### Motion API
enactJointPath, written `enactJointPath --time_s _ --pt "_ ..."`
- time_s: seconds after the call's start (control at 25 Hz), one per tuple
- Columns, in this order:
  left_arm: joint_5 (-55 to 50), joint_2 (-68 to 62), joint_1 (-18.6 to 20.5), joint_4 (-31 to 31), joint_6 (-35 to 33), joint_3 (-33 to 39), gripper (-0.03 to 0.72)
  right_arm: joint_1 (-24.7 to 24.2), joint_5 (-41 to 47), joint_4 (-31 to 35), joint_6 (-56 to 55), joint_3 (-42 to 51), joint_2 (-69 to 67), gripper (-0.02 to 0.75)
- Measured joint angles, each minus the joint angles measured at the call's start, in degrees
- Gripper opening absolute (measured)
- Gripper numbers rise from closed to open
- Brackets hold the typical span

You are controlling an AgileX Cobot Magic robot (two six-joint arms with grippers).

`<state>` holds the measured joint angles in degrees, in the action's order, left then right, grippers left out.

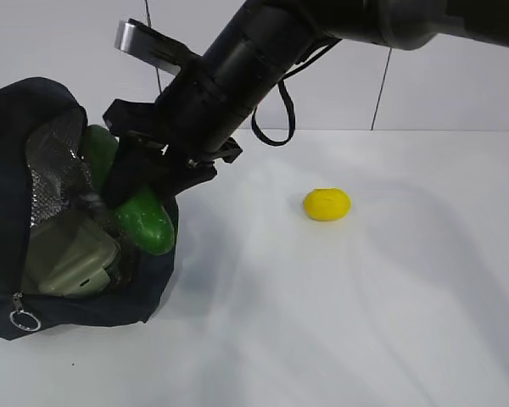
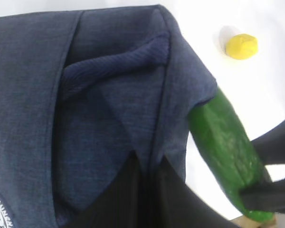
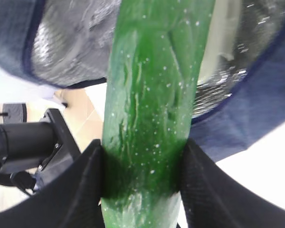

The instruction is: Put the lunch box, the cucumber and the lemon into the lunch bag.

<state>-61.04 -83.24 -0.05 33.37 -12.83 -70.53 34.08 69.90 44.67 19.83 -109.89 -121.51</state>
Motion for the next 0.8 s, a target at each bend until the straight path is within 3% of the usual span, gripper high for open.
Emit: enactJointPath --time_s 0.2,0.56,0.8 --pt "0.19 -0.13 0.0 0.0 0.0 0.0 0.008 1.02 0.03 1.86 0.71 0.0 -0.33 0.374" --pt "-1.31 -1.52 0.0 0.8 0.0 0.0 0.007 1.02 -0.39 14.98 10.52 0.0 -6.86 0.374" --pt "-2.74 -1.6 0.0 1.6 0.0 0.0 0.007 1.02 -8.09 17.34 15.61 0.0 -7.26 0.374"
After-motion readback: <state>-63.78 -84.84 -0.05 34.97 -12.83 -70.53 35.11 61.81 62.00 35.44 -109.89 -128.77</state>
